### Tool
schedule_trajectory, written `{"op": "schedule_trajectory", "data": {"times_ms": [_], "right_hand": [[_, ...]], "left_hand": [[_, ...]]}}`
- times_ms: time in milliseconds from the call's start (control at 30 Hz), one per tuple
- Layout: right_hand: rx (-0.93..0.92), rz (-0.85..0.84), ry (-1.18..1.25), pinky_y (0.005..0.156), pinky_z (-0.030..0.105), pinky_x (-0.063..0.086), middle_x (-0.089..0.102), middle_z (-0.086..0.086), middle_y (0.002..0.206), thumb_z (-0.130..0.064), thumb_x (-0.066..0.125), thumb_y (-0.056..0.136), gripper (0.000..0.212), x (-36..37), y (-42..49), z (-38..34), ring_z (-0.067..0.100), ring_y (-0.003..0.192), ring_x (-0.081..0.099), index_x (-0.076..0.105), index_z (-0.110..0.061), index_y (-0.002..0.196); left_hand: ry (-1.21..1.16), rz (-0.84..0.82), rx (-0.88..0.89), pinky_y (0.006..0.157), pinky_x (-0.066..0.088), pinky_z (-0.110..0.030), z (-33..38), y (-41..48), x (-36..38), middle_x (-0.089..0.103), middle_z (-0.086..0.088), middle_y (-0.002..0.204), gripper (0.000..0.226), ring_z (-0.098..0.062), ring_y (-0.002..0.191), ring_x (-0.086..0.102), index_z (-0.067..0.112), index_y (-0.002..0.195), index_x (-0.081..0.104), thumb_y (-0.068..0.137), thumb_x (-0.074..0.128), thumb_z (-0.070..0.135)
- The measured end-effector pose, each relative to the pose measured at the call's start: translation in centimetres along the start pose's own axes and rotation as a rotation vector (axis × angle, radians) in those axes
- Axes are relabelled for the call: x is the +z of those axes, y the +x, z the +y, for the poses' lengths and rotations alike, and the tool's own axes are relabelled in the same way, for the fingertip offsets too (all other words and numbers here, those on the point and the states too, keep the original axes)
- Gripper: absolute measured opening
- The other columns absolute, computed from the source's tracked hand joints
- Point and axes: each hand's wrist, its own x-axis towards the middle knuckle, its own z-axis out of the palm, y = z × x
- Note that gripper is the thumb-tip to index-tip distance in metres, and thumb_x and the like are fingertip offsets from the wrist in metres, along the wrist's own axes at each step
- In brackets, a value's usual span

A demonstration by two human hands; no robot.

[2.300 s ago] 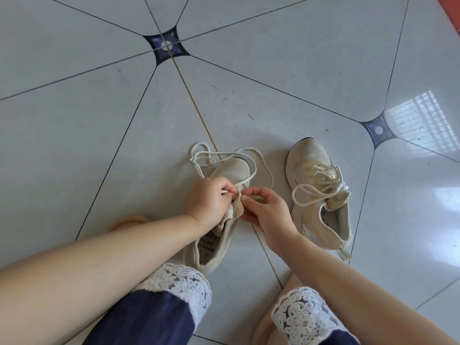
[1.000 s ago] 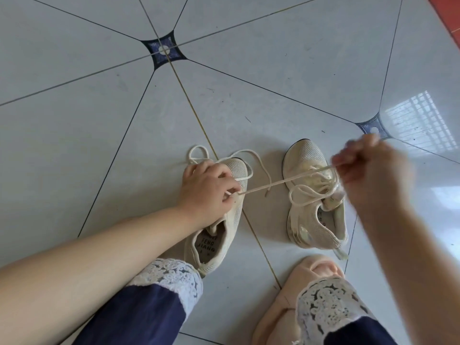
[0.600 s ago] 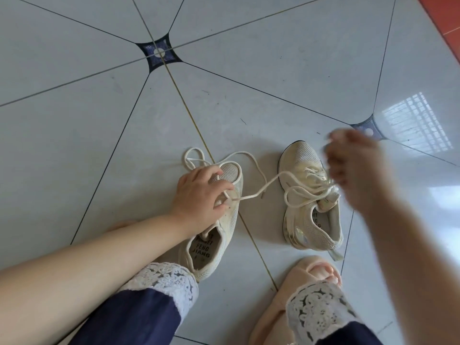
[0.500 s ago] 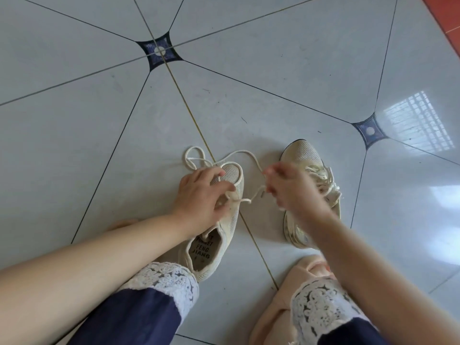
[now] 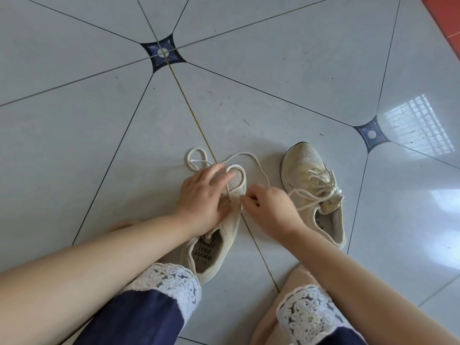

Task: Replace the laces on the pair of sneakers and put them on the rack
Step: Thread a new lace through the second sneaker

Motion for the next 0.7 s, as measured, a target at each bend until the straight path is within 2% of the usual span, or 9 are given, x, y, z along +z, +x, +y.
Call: {"op": "schedule_trajectory", "data": {"times_ms": [67, 167, 267, 400, 467, 600, 700], "right_hand": [[0.064, 0.142, 0.139, 0.051, 0.031, 0.024, 0.038, -0.003, 0.05, -0.02, 0.052, 0.085, 0.033, -2.1, 0.1, -0.1, 0.019, 0.055, 0.038, 0.042, -0.014, 0.055], [0.162, 0.316, 0.489, 0.043, 0.02, 0.025, 0.04, -0.008, 0.044, -0.019, 0.054, 0.084, 0.033, -5.9, 0.0, -0.8, 0.006, 0.045, 0.033, 0.047, -0.016, 0.052], [0.091, 0.463, 0.801, 0.042, 0.019, 0.029, 0.043, -0.012, 0.041, -0.026, 0.056, 0.079, 0.029, -10.4, -0.6, -2.5, 0.005, 0.041, 0.034, 0.053, -0.024, 0.05], [-0.073, 0.519, 0.979, 0.041, 0.018, 0.027, 0.041, -0.011, 0.043, -0.024, 0.055, 0.078, 0.03, -12.3, -1.7, -3.9, 0.005, 0.039, 0.032, 0.049, -0.024, 0.049], [-0.031, 0.461, 0.948, 0.041, 0.017, 0.028, 0.041, -0.012, 0.042, -0.027, 0.054, 0.08, 0.028, -11.7, -1.5, -3.5, 0.003, 0.039, 0.034, 0.048, -0.022, 0.053], [0.158, 0.331, 0.638, 0.049, 0.024, 0.033, 0.047, -0.012, 0.042, -0.035, 0.054, 0.087, 0.033, -9.8, -0.2, -1.3, 0.005, 0.042, 0.037, 0.048, -0.019, 0.058], [0.176, 0.263, 0.489, 0.044, 0.014, 0.032, 0.049, -0.015, 0.043, -0.036, 0.055, 0.087, 0.033, -7.7, -0.1, -0.7, 0.002, 0.039, 0.039, 0.053, -0.021, 0.058]], "left_hand": [[0.0, -0.022, -0.028, 0.106, 0.021, -0.037, -0.1, 0.0, 0.1, 0.022, -0.001, 0.15, 0.073, -0.021, 0.136, 0.023, 0.022, 0.142, 0.026, 0.08, 0.061, 0.036], [-0.017, -0.034, -0.07, 0.108, 0.019, -0.034, -0.1, 0.0, 0.2, 0.02, 0.0, 0.15, 0.083, -0.018, 0.137, 0.02, 0.021, 0.145, 0.016, 0.079, 0.064, 0.036], [0.019, -0.008, -0.043, 0.108, 0.023, -0.036, 0.0, -0.1, 0.3, 0.025, -0.003, 0.149, 0.083, -0.02, 0.136, 0.023, 0.016, 0.145, 0.018, 0.079, 0.065, 0.035], [0.016, 0.011, -0.057, 0.106, 0.026, -0.038, -0.2, 0.2, 0.1, 0.03, -0.005, 0.147, 0.081, -0.022, 0.134, 0.028, 0.014, 0.145, 0.021, 0.08, 0.064, 0.035], [0.013, 0.031, -0.038, 0.105, 0.026, -0.036, -0.3, 0.3, 0.1, 0.032, -0.006, 0.145, 0.079, -0.022, 0.133, 0.031, 0.012, 0.144, 0.023, 0.08, 0.064, 0.034], [-0.056, 0.075, -0.011, 0.104, 0.027, -0.033, -0.3, 0.0, 0.0, 0.039, -0.005, 0.141, 0.071, -0.021, 0.13, 0.036, 0.012, 0.14, 0.033, 0.081, 0.065, 0.032], [-0.152, 0.107, -0.042, 0.1, 0.028, -0.027, -0.9, -0.4, -0.4, 0.043, -0.003, 0.139, 0.061, -0.02, 0.126, 0.04, 0.014, 0.137, 0.039, 0.083, 0.063, 0.032]]}}
